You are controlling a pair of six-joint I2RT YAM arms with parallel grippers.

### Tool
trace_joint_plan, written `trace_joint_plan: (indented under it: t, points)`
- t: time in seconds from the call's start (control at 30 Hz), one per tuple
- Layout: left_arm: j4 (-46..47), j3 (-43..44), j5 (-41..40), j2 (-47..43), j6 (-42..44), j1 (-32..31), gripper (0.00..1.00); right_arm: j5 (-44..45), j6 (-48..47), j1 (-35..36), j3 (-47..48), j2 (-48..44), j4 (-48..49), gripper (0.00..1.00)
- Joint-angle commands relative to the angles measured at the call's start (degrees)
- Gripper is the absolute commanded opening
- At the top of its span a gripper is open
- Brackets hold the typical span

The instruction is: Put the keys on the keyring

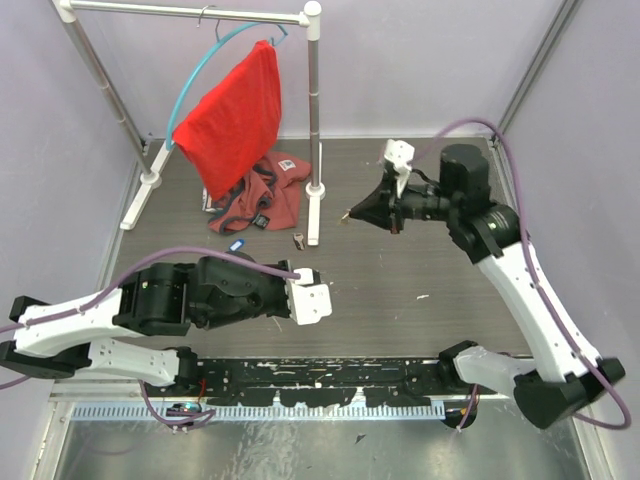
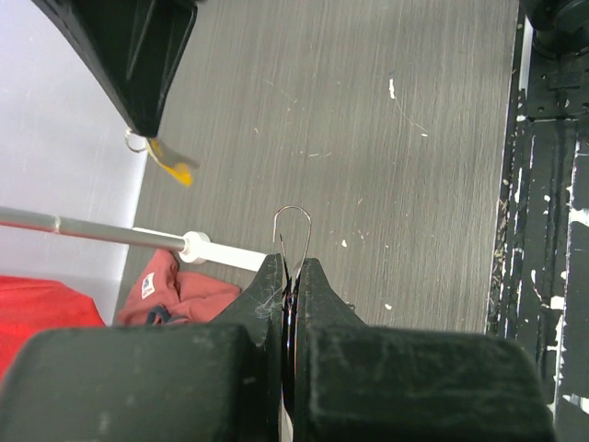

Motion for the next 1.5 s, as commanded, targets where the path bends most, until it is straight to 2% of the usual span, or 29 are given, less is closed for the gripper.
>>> trace_joint_plan:
  t: [0.0,0.03,0.13,0.2,0.37,0.5,0.6,0.8,1.0,1.2,1.33,1.4,1.47]
  points:
    - [0.2,-1.3,-2.4,-1.7,-1.5,0.1,0.00,3.1,15.8,0.2,0.0,4.3,1.4,0.01]
    - [0.1,-1.3,-2.3,-1.7,-1.7,0.1,0.00,3.0,17.6,0.3,0.0,5.1,0.9,0.01]
    - [-0.2,-1.4,-2.5,-1.6,-1.8,0.2,0.00,11.7,25.8,0.2,2.1,8.2,-2.6,0.01]
    - [0.1,-1.5,-2.9,-1.5,-1.8,0.1,0.00,14.0,25.8,0.3,4.6,10.6,-8.0,0.01]
    - [1.5,-2.4,-5.9,-1.3,-1.4,0.2,0.00,7.5,25.9,0.3,4.6,11.5,-8.3,0.01]
    - [4.0,-3.5,-10.1,-1.5,0.7,0.2,0.00,15.2,30.3,0.2,5.8,10.1,-10.9,0.01]
    - [7.2,-4.7,-12.7,-2.3,3.9,0.2,0.00,12.2,33.3,0.2,8.2,10.4,-13.6,0.01]
    - [13.9,-5.1,-14.9,-2.0,12.4,0.2,0.00,3.9,47.3,0.5,13.3,10.9,-14.4,0.01]
    - [19.3,-4.5,-13.9,-0.8,17.4,0.9,0.00,4.2,55.9,1.5,21.8,10.3,-15.3,0.01]
    - [21.2,-4.0,-14.3,0.1,20.9,1.4,0.00,7.4,55.8,6.4,28.0,11.4,-20.4,0.01]
    - [22.0,-3.5,-14.8,0.0,22.1,1.5,0.00,16.3,47.2,10.2,32.9,11.9,-24.2,0.01]
    - [21.3,-2.9,-14.3,-0.3,21.1,1.5,0.00,22.2,42.6,10.4,29.8,8.7,-20.0,0.01]
    - [20.4,-2.1,-13.8,-0.6,19.9,1.5,0.00,28.5,37.5,10.4,22.7,3.2,-8.8,0.01]
